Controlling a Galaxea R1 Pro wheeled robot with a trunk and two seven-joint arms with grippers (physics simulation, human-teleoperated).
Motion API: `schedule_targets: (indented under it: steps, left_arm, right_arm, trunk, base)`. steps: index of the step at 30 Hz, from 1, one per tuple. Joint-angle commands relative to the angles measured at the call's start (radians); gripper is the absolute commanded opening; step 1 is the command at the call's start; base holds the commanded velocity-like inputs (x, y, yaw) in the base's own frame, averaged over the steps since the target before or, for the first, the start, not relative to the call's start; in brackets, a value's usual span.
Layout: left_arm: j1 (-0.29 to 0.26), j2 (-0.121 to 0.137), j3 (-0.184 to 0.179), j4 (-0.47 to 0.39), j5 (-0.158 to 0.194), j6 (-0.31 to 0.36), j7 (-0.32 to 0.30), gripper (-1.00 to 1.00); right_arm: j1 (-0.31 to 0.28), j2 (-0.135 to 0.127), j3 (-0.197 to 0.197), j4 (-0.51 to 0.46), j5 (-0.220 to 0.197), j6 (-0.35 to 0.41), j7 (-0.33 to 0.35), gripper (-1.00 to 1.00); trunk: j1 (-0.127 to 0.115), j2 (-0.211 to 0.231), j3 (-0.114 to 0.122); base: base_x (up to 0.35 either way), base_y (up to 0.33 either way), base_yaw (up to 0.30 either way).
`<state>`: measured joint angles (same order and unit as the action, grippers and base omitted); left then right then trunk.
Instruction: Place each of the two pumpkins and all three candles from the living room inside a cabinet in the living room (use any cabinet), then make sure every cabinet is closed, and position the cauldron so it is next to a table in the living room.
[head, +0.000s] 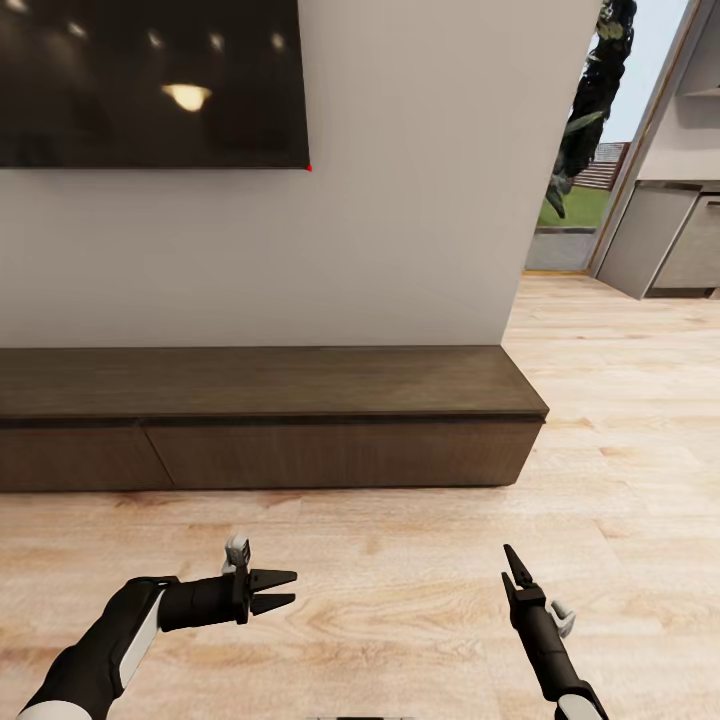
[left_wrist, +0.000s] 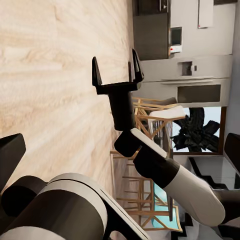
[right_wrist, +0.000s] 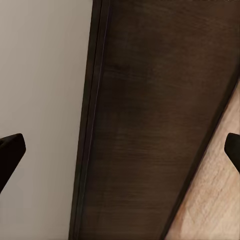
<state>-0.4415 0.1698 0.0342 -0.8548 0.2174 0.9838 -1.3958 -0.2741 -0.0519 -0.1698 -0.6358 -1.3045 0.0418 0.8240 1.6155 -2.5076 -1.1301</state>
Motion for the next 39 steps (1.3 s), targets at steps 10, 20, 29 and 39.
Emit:
schedule_targets:
  steps: [10,20,29,39]
  left_arm:
    - [0.0,-0.001,-0.003,0.0,0.002,0.01,-0.026,1.0]
    - [0.0,-0.003,-0.002,0.0,0.002,0.01,-0.028,1.0]
    - [0.0,-0.003,-0.002,0.0,0.001,0.01,-0.028,1.0]
    - [0.0,-0.002,-0.001,0.0,0.0,0.01,-0.029,1.0]
  right_arm:
    - [0.0,0.0,0.002,0.001,-0.009,0.004,0.046,1.0]
    - [0.0,0.0,0.003,0.001,-0.009,0.004,0.047,1.0]
    - [0.0,0.0,0.002,0.001,-0.01,0.003,0.047,1.0]
    - [0.0,0.0,0.001,0.001,-0.01,0.005,0.061,1.0]
  trunk:
    - [0.0,0.0,-0.001]
    - [0.0,0.0,-0.001]
    - [0.0,0.0,-0.001]
    - [0.0,0.0,-0.001]
  base:
    - [0.239,0.0,0.0]
    - [0.33,0.0,0.0]
    - [0.326,0.0,0.0]
    - [0.221,0.0,0.0]
